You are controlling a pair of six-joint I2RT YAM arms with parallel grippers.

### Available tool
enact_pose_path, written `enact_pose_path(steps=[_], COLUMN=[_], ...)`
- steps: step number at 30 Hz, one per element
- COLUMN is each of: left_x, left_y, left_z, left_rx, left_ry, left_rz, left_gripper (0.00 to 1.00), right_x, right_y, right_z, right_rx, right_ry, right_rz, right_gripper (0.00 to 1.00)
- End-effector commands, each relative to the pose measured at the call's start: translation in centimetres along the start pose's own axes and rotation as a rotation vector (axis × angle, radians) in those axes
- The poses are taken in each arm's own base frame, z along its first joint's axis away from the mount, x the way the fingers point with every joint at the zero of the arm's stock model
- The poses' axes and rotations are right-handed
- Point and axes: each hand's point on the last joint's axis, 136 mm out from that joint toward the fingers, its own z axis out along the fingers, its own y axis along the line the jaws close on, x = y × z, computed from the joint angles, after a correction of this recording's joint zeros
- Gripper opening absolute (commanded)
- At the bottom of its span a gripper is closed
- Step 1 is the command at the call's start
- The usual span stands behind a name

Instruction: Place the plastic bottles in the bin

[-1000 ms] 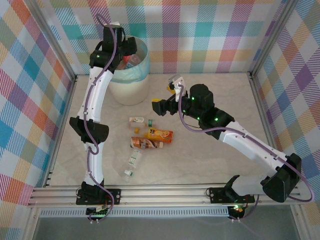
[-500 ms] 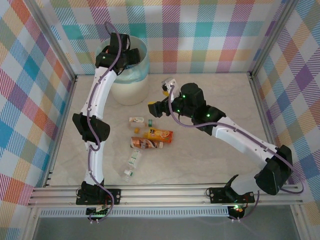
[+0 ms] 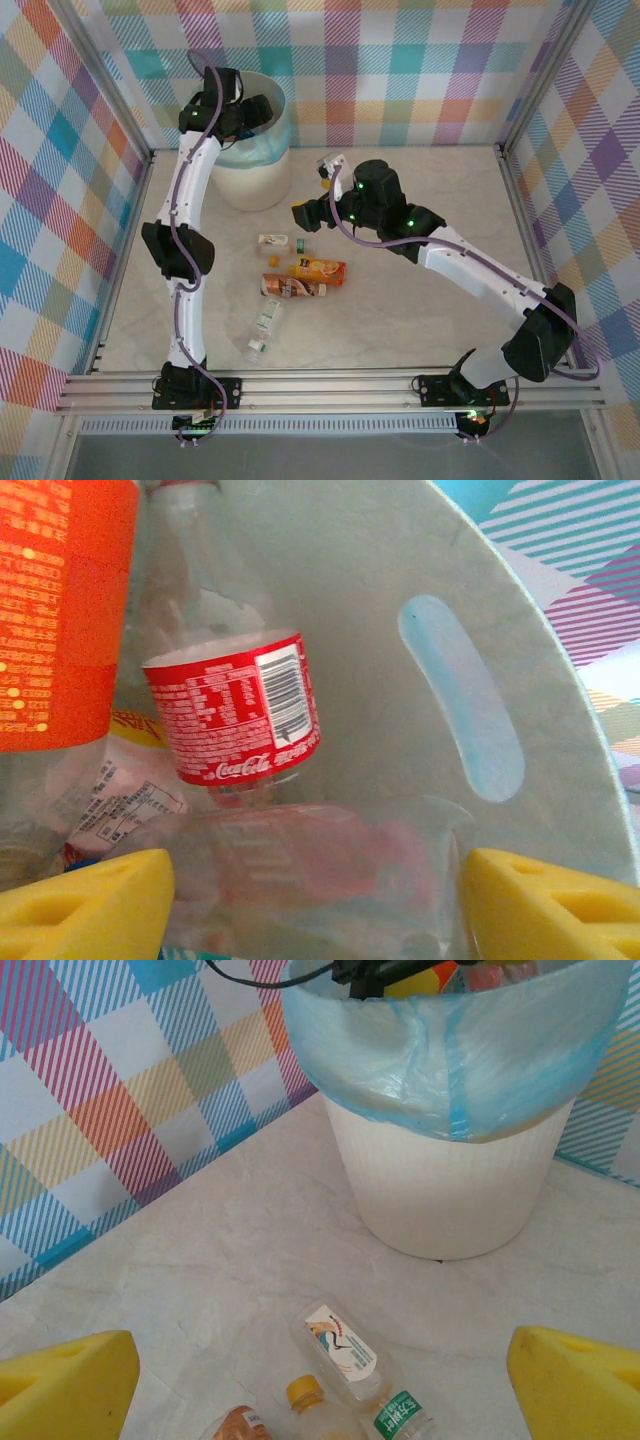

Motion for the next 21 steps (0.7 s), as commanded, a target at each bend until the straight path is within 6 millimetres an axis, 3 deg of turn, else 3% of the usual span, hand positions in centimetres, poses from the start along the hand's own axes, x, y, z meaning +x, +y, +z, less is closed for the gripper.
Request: enact_pose_path(steps=[1, 6, 10, 13, 16, 21], left_x=[-1.8, -6.1, -6.8, -5.7, -3.3, 3.1], left_y=[-0.1, -3.1, -4.1, -5.2, -6.0, -5.9], left_z=[-2.8, -9.7, -14.4, -17.4, -19.7, -22.8], left_rx=[0.044, 0.151, 0.181, 0.204, 0.224, 0.291], left_ry=[-0.019, -0.17, -0.207, -0.197, -0.164, -0.081], left_rz=[-0.048, -0.048, -0.016, 0.04, 0.102, 0.182], left_gripper=[0.8, 0.87, 0.88, 0.88, 0.88, 0.88], right_x=[-1.2, 0.1, 2.3, 5.0, 8.1, 12.4], right_y=[0.4, 0.0, 0.1, 0.7, 0.2, -0.5], right_z=[-0.1, 0.0, 0.0, 0.0, 0.3, 1.2], right_rx=[-0.014, 0.007, -0.023, -0.102, -0.139, -0.201], right_ry=[-0.01, 0.061, 0.157, 0.248, 0.33, 0.424], right_rz=[0.003, -0.036, -0.099, -0.186, -0.251, -0.297], right_gripper=[0.95, 0.97, 0.97, 0.97, 0.97, 0.96])
